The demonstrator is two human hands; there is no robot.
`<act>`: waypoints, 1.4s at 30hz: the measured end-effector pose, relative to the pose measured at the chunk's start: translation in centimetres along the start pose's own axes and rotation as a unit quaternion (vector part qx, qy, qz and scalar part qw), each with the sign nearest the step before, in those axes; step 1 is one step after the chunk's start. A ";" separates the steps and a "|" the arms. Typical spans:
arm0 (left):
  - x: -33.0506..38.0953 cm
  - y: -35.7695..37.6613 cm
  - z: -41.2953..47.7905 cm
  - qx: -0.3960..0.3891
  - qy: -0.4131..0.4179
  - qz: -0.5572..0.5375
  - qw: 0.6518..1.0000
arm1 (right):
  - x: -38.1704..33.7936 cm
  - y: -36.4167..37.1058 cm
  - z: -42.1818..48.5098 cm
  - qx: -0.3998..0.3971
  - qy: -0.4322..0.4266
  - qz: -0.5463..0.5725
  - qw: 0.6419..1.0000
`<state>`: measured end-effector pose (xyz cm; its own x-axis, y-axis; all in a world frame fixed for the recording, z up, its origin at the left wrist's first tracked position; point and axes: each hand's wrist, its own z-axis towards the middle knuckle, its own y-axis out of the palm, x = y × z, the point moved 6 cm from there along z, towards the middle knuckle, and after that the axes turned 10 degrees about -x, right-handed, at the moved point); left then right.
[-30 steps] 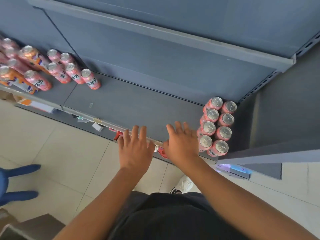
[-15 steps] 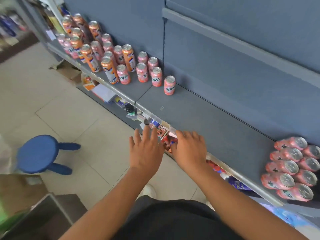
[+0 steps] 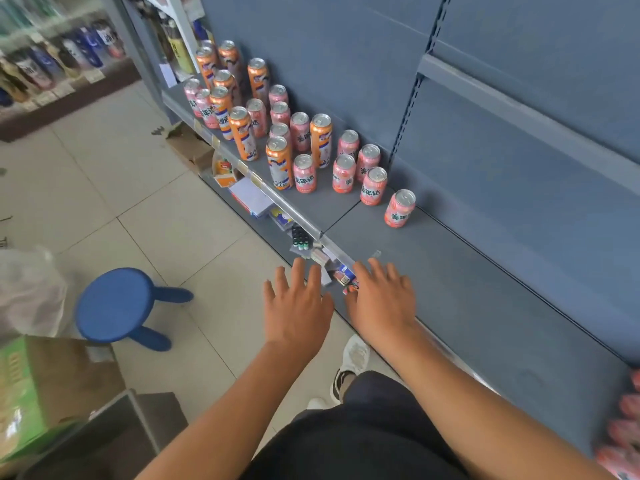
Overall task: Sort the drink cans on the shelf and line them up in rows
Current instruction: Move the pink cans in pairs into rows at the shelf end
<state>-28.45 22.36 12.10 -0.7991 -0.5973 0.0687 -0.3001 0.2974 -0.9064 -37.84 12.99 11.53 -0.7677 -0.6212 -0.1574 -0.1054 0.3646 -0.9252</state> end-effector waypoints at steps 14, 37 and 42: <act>3.9 -6.1 17.2 -0.027 0.009 0.046 0.999 | 6.7 -5.3 16.8 -0.041 0.026 0.016 0.999; 8.0 -1.5 37.4 -0.270 0.122 -0.228 0.928 | 12.1 3.3 22.6 -0.144 0.404 0.392 0.814; 8.5 1.4 39.8 -0.297 0.072 -0.344 0.888 | 13.4 5.0 24.1 -0.053 0.449 0.535 0.714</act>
<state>-14.88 -11.96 -5.15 -0.3654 -0.7015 0.6119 -0.9307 0.2643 -0.2528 -33.42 -10.21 -3.57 -0.5365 0.7289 -0.4253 0.8334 0.3784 -0.4029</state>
